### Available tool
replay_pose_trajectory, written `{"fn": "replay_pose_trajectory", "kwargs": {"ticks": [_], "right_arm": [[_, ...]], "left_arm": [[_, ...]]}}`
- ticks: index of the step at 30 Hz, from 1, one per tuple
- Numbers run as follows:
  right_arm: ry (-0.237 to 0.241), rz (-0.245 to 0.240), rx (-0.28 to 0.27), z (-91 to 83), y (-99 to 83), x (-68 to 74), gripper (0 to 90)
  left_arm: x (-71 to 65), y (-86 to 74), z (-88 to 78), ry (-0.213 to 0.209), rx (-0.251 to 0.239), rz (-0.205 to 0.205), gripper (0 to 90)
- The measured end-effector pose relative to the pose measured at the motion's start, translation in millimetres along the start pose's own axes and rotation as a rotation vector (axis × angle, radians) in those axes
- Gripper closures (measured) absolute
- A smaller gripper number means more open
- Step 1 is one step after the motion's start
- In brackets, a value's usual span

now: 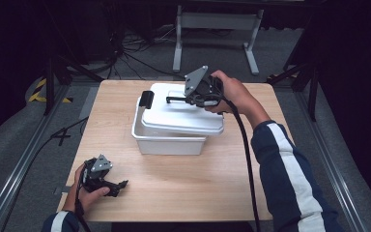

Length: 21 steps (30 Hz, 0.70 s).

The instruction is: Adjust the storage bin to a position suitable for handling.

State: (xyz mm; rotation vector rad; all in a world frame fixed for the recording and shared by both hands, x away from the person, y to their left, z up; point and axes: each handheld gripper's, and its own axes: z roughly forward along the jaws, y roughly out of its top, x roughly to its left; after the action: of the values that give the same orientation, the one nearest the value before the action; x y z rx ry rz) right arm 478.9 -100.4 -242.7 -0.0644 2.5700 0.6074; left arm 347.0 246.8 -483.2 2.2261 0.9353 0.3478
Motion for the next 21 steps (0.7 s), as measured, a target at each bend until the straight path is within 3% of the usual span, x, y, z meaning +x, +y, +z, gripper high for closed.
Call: {"fn": "replay_pose_trajectory", "kwargs": {"ticks": [14, 21], "right_arm": [[-0.033, 0.038, -0.009, -20.2, -21.1, -0.4, 84.8], [-0.052, 0.063, 0.000, -35.1, -45.8, -1.0, 84.6]], "left_arm": [[-0.1, 0.0, 0.0, 0.000, 0.000, 0.000, 0.2], [0.0, 0.0, 0.0, 0.000, 0.000, 0.000, 0.2]]}}
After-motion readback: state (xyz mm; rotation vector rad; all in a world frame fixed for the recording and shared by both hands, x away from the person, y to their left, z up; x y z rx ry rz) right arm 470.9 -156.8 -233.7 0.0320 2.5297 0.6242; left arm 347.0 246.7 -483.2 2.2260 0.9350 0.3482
